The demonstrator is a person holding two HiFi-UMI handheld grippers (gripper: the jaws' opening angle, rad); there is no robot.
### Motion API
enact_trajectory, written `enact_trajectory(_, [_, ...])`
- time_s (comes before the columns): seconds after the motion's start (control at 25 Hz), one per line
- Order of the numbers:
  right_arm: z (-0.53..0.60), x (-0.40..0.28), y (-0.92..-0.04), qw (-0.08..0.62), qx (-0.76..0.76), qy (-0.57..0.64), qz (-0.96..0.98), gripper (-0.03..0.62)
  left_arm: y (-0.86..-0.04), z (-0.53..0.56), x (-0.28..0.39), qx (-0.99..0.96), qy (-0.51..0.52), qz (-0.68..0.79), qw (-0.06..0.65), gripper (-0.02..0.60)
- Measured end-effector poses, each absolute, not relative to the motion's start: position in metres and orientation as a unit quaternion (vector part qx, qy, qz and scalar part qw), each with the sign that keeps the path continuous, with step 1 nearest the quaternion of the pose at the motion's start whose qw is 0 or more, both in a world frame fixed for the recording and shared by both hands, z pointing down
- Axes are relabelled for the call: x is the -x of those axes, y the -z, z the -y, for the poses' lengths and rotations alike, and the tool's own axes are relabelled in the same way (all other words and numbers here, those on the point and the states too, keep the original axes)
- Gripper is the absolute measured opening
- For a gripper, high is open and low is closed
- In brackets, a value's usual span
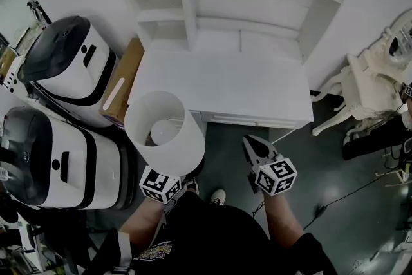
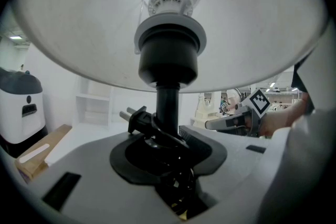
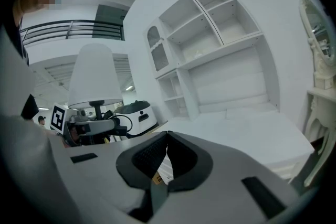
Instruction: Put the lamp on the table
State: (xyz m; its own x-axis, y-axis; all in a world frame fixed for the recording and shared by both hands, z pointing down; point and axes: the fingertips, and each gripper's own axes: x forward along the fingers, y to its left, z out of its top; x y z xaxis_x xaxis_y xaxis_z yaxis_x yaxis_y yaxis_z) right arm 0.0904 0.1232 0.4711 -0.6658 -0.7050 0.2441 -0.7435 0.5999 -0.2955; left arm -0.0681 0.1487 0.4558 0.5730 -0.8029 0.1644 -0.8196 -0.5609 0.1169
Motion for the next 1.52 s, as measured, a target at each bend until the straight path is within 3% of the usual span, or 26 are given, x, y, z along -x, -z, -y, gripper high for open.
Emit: enact_trajectory(1.52, [-0.044,-0.049,-0.472,0.039,-0.44,-0.21,0.872,0.026,-0.453,-0.064,0.114,-0.897,-0.049,0.429,0.091,0.14])
